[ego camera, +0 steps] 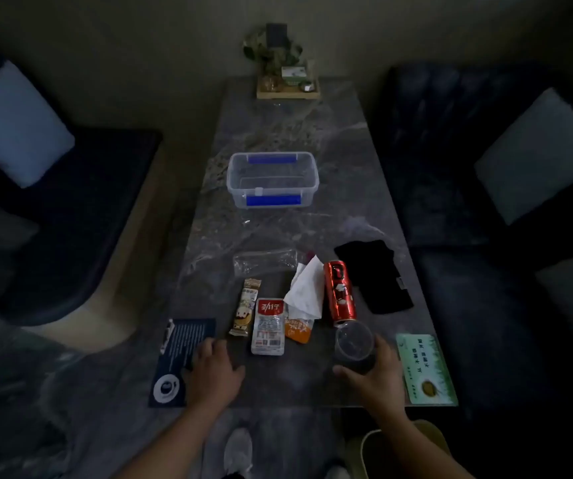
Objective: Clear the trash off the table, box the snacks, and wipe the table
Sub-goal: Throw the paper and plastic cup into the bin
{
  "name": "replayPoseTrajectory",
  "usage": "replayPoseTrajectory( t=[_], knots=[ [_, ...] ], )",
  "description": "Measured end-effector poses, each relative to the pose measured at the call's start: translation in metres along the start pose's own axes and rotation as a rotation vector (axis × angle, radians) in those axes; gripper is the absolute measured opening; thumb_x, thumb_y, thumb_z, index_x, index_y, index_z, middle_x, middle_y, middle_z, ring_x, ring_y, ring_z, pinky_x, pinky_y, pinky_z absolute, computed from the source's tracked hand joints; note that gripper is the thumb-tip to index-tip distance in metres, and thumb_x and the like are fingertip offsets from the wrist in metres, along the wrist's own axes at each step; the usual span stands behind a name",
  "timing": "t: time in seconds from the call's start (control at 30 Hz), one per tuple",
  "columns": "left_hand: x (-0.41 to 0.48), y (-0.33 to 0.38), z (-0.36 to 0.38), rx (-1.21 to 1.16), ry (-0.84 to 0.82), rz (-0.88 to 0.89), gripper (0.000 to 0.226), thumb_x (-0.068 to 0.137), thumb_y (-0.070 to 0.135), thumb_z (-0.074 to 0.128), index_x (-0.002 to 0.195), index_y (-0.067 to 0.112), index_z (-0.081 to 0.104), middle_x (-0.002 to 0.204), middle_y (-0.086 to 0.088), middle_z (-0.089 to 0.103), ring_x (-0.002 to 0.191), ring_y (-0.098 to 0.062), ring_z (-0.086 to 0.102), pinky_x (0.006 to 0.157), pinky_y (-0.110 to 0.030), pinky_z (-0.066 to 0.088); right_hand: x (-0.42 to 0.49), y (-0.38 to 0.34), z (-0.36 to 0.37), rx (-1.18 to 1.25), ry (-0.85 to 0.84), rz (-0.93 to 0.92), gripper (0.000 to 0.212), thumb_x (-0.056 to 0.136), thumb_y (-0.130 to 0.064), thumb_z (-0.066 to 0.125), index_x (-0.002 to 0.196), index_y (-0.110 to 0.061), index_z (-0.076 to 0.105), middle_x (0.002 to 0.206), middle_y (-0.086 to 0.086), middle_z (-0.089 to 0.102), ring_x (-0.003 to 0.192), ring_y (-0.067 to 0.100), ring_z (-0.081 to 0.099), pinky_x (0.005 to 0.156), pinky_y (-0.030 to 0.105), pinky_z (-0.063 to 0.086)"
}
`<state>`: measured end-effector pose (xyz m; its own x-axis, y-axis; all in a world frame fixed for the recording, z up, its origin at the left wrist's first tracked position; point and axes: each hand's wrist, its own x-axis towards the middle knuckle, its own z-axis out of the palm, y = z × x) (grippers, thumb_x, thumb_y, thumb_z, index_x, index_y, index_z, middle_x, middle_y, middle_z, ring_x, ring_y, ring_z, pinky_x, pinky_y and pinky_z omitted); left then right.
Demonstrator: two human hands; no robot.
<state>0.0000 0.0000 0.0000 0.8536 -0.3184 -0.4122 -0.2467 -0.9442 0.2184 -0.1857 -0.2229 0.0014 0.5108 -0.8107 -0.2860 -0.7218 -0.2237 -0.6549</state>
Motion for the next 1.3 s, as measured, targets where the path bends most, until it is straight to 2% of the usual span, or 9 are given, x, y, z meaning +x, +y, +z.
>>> replayPoseTrajectory(
  t=[0.13, 0.27, 0.47, 0.67, 0.77, 0.83, 1.03, 1.13, 1.3],
  knots=[
    [0.007, 0.004, -0.006, -0.112, 0.044, -0.058, 0.052, 0.087, 0.039, 0.062, 0.131, 0.018, 0.046, 0.135, -0.008, 0.044, 0.120, -0.028, 0.049, 0.091, -0.042, 0.048, 0.003, -0.005, 0.006, 0.217, -0.001, 0.029, 0.087, 0.054, -0.043, 0.094, 0.129, -0.040, 0.048, 0.126, -0.009, 0.060, 0.116, 0.016, 0.058, 0.098, 0.048, 0.052],
    [0.011, 0.016, -0.006, -0.074, 0.119, 0.047, 0.045, 0.087, 0.037, 0.061, 0.126, 0.018, 0.048, 0.130, -0.008, 0.047, 0.113, -0.027, 0.052, 0.084, -0.037, 0.047, -0.002, -0.002, 0.010, 0.283, 0.033, 0.043, 0.068, 0.066, -0.043, 0.089, 0.121, -0.046, 0.051, 0.119, -0.012, 0.062, 0.109, 0.013, 0.061, 0.092, 0.043, 0.055],
    [0.025, 0.066, -0.006, -0.099, 0.154, 0.256, 0.043, 0.089, 0.039, 0.061, 0.126, 0.019, 0.051, 0.130, -0.007, 0.051, 0.116, -0.025, 0.049, 0.091, -0.037, 0.044, -0.009, 0.007, 0.009, 0.325, -0.003, 0.033, 0.065, 0.070, -0.038, 0.089, 0.121, -0.045, 0.050, 0.112, -0.018, 0.063, 0.102, 0.007, 0.064, 0.086, 0.041, 0.059],
    [0.064, 0.129, -0.016, -0.213, 0.109, 0.202, 0.061, 0.091, 0.053, 0.057, 0.134, 0.011, 0.049, 0.132, -0.014, 0.056, 0.121, -0.030, 0.052, 0.094, -0.042, 0.046, 0.000, 0.004, 0.005, 0.316, -0.008, 0.037, 0.064, 0.071, -0.033, 0.089, 0.121, -0.041, 0.050, 0.113, -0.014, 0.063, 0.102, 0.007, 0.063, 0.084, 0.032, 0.056],
    [0.077, 0.147, -0.020, -0.187, 0.122, 0.175, 0.062, 0.088, 0.058, 0.059, 0.124, 0.008, 0.056, 0.127, -0.015, 0.059, 0.117, -0.032, 0.054, 0.092, -0.044, 0.049, 0.004, 0.002, 0.003, 0.311, -0.016, 0.044, 0.063, 0.072, -0.032, 0.088, 0.122, -0.037, 0.052, 0.113, -0.014, 0.064, 0.102, 0.006, 0.063, 0.079, 0.026, 0.053],
    [0.083, 0.155, -0.020, -0.182, 0.095, 0.138, 0.060, 0.086, 0.058, 0.063, 0.116, 0.006, 0.060, 0.122, -0.016, 0.062, 0.113, -0.034, 0.057, 0.088, -0.044, 0.051, 0.005, 0.002, 0.002, 0.312, -0.022, 0.038, 0.063, 0.072, -0.033, 0.088, 0.123, -0.036, 0.052, 0.114, -0.014, 0.063, 0.103, 0.006, 0.062, 0.083, 0.029, 0.055],
    [0.091, 0.164, -0.015, -0.274, 0.023, 0.098, 0.021, 0.090, 0.031, 0.066, 0.099, 0.013, 0.071, 0.099, -0.010, 0.072, 0.091, -0.030, 0.066, 0.073, -0.035, 0.052, 0.005, 0.003, -0.003, 0.311, -0.010, 0.033, 0.058, 0.071, -0.034, 0.088, 0.117, -0.038, 0.053, 0.109, -0.015, 0.064, 0.097, 0.000, 0.064, 0.074, 0.017, 0.050],
    [0.088, 0.163, -0.013, -0.390, 0.053, 0.079, 0.012, 0.091, 0.027, 0.064, 0.087, 0.017, 0.070, 0.087, -0.006, 0.071, 0.077, -0.024, 0.064, 0.065, -0.032, 0.045, 0.003, 0.004, -0.007, 0.307, -0.006, 0.030, 0.055, 0.071, -0.035, 0.088, 0.114, -0.041, 0.053, 0.106, -0.017, 0.064, 0.093, -0.004, 0.063, 0.073, 0.015, 0.048],
    [0.071, 0.149, -0.018, -0.569, 0.146, 0.093, 0.019, 0.089, 0.024, 0.067, 0.072, 0.026, 0.059, 0.068, 0.009, 0.059, 0.062, -0.007, 0.053, 0.053, -0.025, 0.034, -0.001, 0.009, -0.017, 0.341, 0.033, 0.018, 0.046, 0.072, -0.032, 0.087, 0.102, -0.045, 0.055, 0.100, -0.017, 0.067, 0.091, -0.012, 0.062, 0.070, 0.017, 0.048]
  ],
)
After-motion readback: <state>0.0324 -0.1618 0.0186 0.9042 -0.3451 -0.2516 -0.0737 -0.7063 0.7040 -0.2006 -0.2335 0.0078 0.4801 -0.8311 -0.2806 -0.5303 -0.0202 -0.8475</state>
